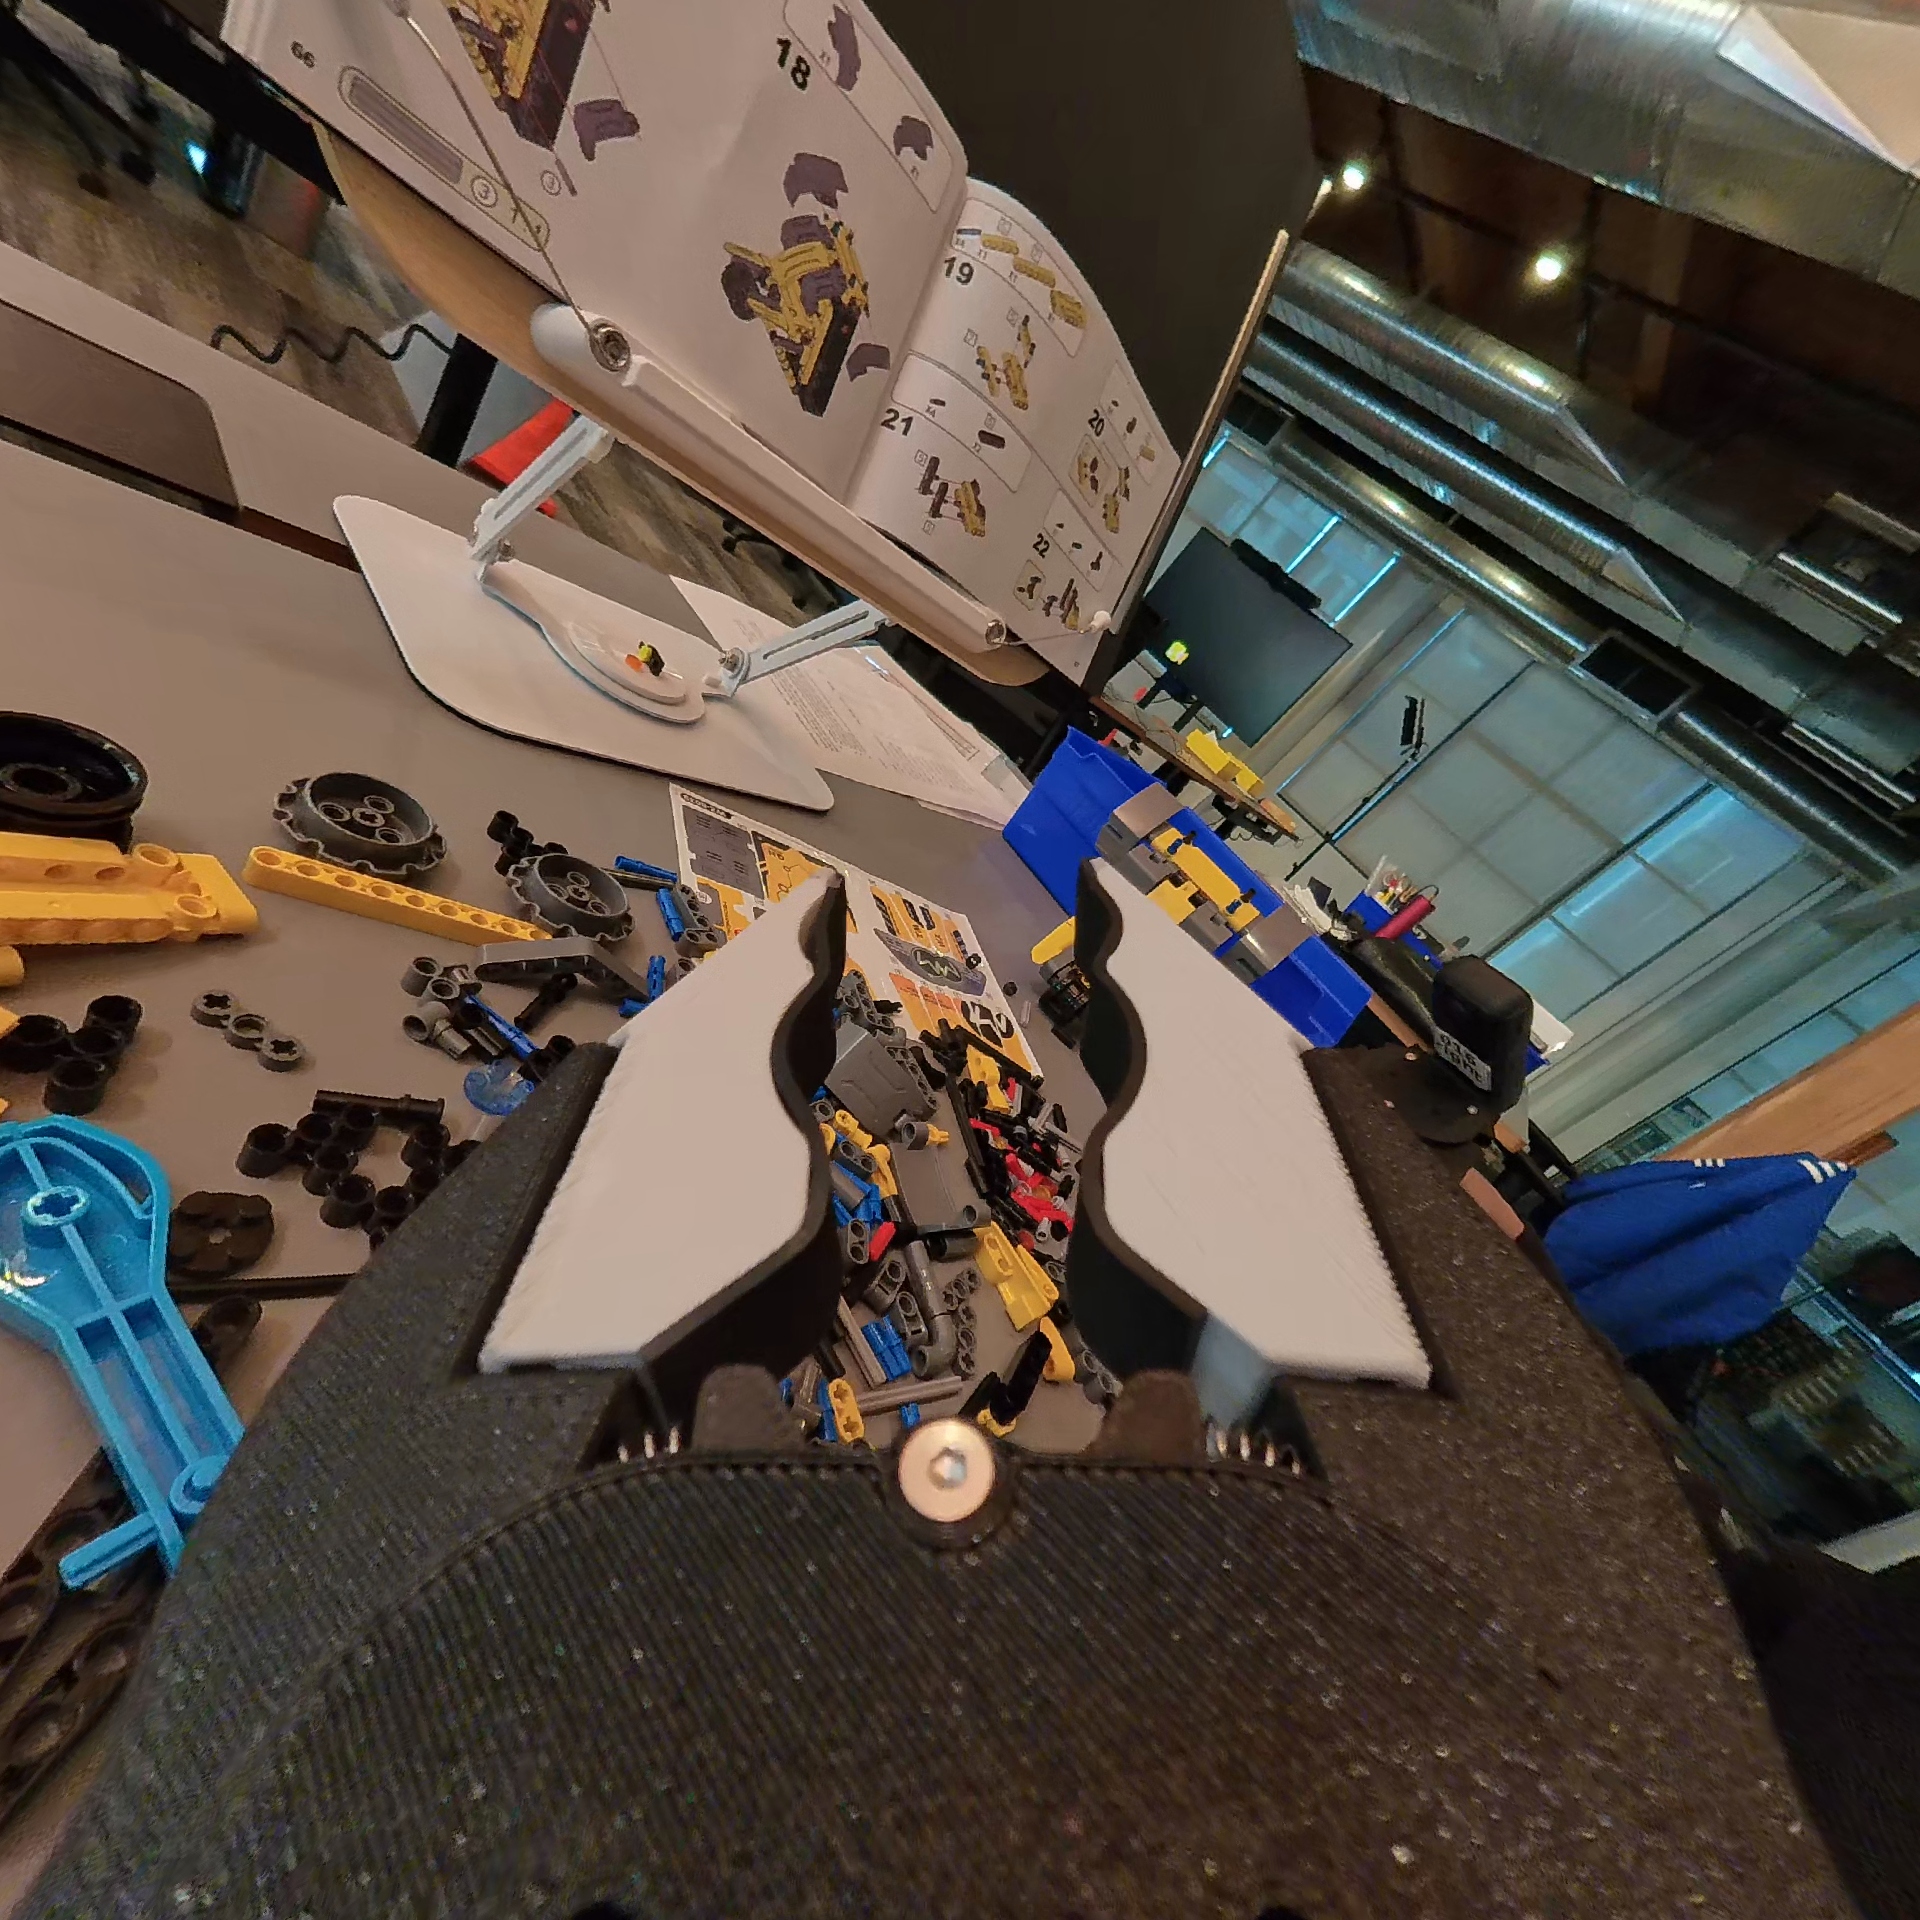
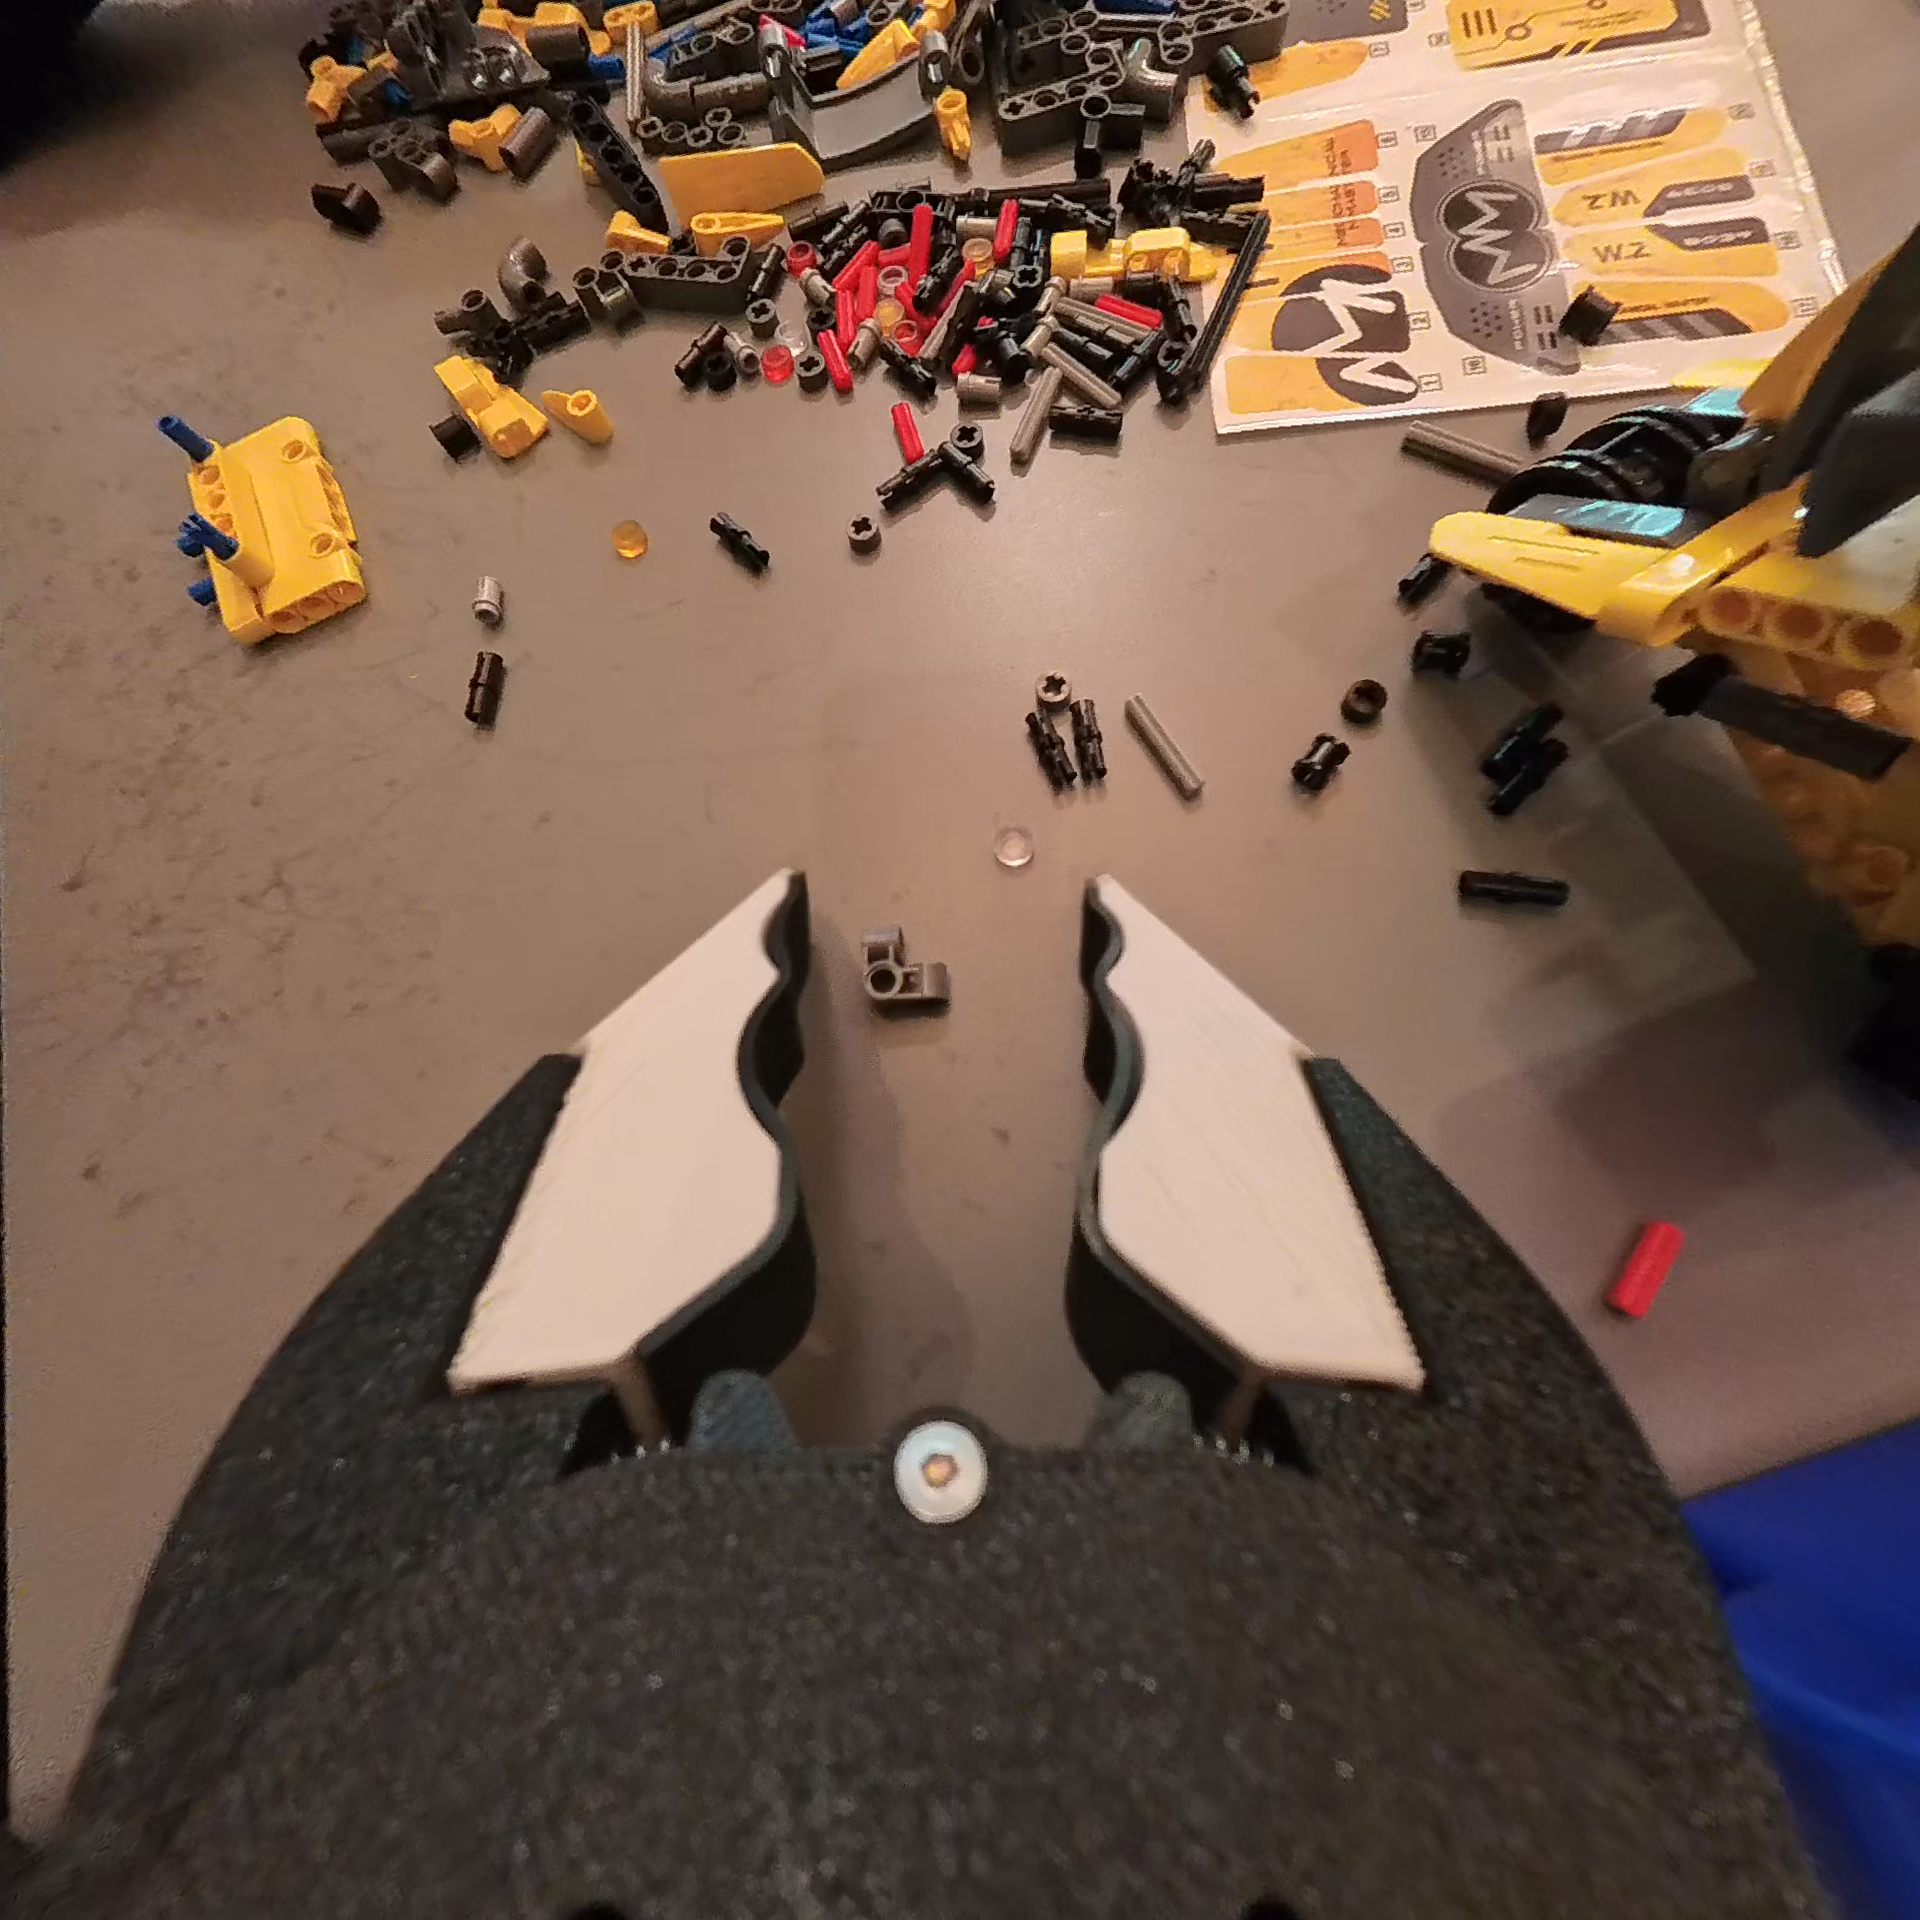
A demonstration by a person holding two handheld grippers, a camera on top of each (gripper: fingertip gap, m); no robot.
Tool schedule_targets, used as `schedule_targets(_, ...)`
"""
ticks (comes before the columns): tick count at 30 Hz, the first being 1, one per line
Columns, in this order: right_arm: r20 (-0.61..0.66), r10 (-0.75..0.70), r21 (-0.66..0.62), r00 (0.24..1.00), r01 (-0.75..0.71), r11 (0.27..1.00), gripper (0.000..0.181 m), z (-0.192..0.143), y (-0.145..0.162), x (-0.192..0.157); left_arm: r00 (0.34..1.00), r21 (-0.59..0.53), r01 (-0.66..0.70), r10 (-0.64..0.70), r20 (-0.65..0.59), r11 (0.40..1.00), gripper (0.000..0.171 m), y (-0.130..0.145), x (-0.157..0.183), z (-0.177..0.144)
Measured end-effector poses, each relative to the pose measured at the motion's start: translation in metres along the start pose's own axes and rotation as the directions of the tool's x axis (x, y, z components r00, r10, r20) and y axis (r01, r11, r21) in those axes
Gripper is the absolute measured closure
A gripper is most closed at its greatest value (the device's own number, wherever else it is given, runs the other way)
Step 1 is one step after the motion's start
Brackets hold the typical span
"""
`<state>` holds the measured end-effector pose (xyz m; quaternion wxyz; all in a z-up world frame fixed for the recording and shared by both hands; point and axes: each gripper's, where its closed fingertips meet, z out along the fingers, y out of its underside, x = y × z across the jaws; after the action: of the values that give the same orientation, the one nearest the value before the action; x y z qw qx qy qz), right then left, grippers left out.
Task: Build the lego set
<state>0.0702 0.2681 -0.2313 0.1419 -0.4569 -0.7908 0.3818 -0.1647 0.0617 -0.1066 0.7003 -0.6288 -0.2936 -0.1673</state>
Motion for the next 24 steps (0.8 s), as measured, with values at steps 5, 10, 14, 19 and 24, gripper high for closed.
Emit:
schedule_targets(5, -0.014, -0.022, -0.010, 1.000, 0.021, 1.000, 0.140, -0.0025, 0.0032, 0.0021, 1.000, 0.000, 0.002, -0.002, 0.001, 1.000, 0.131, 0.0001, -0.0008, 0.0000)
schedule_targets(10, -0.025, -0.033, -0.019, 0.999, 0.032, 0.999, 0.140, -0.0046, 0.0054, 0.0035, 1.000, -0.005, 0.003, -0.003, -0.001, 1.000, 0.130, 0.0009, -0.0004, 0.0004)
schedule_targets(14, -0.040, -0.032, -0.011, 0.999, 0.032, 0.999, 0.140, -0.0088, 0.0053, 0.0062, 1.000, -0.006, 0.006, -0.006, -0.004, 1.000, 0.130, 0.0012, -0.0001, 0.0006)
schedule_targets(19, -0.036, -0.041, -0.014, 0.998, 0.041, 0.999, 0.144, -0.0089, 0.0061, 0.0053, 1.000, -0.011, 0.005, -0.005, -0.006, 1.000, 0.130, 0.0021, 0.0004, 0.0010)
schedule_targets(24, -0.028, -0.047, -0.009, 0.998, 0.047, 0.999, 0.148, -0.0079, 0.0053, 0.0037, 1.000, -0.012, 0.006, -0.006, -0.008, 1.000, 0.130, 0.0024, 0.0007, 0.0012)
